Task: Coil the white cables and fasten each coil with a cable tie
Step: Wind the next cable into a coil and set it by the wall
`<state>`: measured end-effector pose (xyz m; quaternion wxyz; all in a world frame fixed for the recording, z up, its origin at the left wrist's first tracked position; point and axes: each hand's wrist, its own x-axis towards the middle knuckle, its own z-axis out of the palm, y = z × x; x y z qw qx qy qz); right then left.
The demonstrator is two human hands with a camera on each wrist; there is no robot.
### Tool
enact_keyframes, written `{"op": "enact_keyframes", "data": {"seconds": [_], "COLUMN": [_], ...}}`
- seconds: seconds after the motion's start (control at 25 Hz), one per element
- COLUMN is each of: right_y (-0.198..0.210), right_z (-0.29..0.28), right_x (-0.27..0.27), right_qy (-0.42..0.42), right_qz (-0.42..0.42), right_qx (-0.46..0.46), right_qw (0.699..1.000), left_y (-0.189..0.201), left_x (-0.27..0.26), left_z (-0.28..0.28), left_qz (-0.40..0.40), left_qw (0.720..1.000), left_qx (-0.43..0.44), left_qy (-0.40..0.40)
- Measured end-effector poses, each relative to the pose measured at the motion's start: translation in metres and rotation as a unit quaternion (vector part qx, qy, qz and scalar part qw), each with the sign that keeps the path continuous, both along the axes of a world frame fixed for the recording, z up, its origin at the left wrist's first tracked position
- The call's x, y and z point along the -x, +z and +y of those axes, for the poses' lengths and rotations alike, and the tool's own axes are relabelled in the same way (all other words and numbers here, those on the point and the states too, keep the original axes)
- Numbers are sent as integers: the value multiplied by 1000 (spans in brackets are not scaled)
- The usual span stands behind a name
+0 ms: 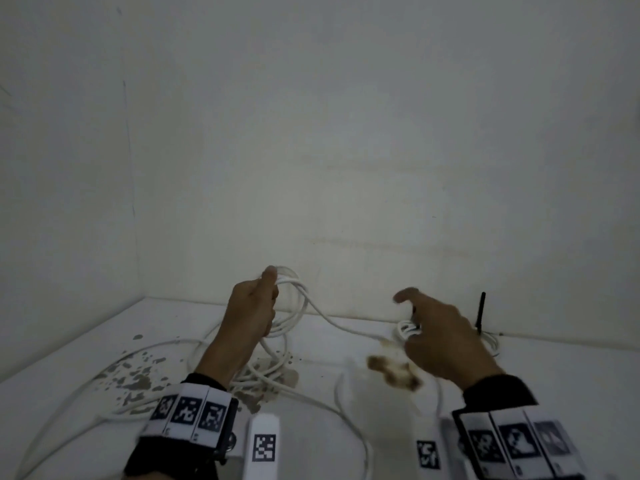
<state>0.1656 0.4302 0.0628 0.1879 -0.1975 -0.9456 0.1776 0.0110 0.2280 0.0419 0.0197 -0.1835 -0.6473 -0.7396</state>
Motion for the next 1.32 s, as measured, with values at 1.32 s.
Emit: {"op": "enact_keyframes", "data": {"seconds": [1.32], "right_y": [21], "right_z": [-92], "right_x": [-5], "right_qy": [299], "right_qz": [54], "right_qx": [-120], "right_qw": [945], "left_y": [25], "left_x": [2], "left_z": [-5], "left_qz": [-154], "left_qw": [890], "left_qx": [-406], "left_qy": [-138]}}
